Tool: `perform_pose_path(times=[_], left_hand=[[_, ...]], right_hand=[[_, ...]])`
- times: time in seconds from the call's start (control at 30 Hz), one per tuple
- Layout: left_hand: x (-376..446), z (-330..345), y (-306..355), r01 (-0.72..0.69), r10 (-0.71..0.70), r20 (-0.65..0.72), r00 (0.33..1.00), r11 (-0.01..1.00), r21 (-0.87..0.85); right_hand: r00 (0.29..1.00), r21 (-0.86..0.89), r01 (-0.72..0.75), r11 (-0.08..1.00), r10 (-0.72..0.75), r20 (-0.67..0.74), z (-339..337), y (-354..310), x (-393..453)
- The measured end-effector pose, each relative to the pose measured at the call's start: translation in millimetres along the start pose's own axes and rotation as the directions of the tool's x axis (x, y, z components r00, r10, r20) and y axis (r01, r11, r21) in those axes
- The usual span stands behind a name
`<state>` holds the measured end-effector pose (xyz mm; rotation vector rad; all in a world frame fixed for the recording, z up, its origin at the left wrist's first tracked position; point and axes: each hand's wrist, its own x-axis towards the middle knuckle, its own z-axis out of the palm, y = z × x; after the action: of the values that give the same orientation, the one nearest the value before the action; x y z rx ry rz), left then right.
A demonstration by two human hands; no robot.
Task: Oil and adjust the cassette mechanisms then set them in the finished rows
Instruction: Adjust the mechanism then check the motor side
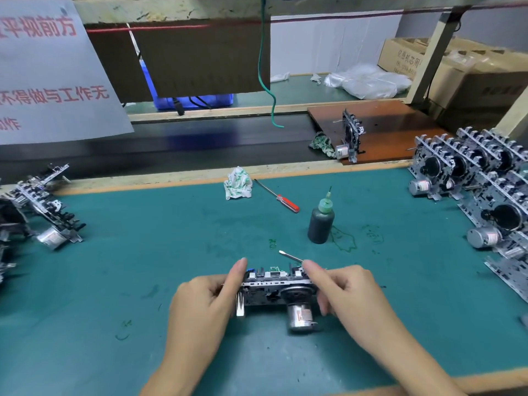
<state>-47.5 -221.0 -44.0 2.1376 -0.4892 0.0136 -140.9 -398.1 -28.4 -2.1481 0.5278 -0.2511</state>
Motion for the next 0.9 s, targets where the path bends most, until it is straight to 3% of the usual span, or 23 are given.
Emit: perform_pose_path(times=[0.2,0.37,0.43,0.5,0.63,0.7,0.77,0.9], left_hand=[[-2,1,-2,0.033,-0.033,0.009,0.999,0.999,0.014],[-2,-3,3,0.042,-0.019,-0.070,0.997,0.941,0.335],[0,-6,5,-0.026,0.067,-0.109,0.992,0.940,0.341],[3,-8,6,-0.154,0.187,-0.098,0.978,0.949,0.275],[11,-8,11,-0.431,0.440,-0.003,0.898,0.880,0.199],[15,-5,15,-0.535,0.525,0.104,0.845,0.829,0.160],[18,0,16,-0.588,0.565,0.181,0.805,0.801,0.112],[18,7,12,-0.570,0.559,0.178,0.810,0.822,0.012]], right_hand=[[1.000,0.002,-0.019,1.000,0.019,-0.018,3,1,-2],[0.999,-0.182,0.015,0.983,-0.021,-0.034,0,0,0],[0.996,-0.261,0.052,0.964,-0.069,-0.057,-5,7,2],[0.987,-0.182,0.146,0.972,-0.156,-0.041,-11,16,5],[0.956,0.109,0.212,0.971,-0.229,0.185,-3,24,10],[0.948,0.143,0.248,0.958,-0.270,0.169,4,24,14],[0.948,0.200,0.253,0.947,-0.284,0.146,6,24,16],[0.947,0.313,0.209,0.926,-0.272,0.172,4,28,17]])
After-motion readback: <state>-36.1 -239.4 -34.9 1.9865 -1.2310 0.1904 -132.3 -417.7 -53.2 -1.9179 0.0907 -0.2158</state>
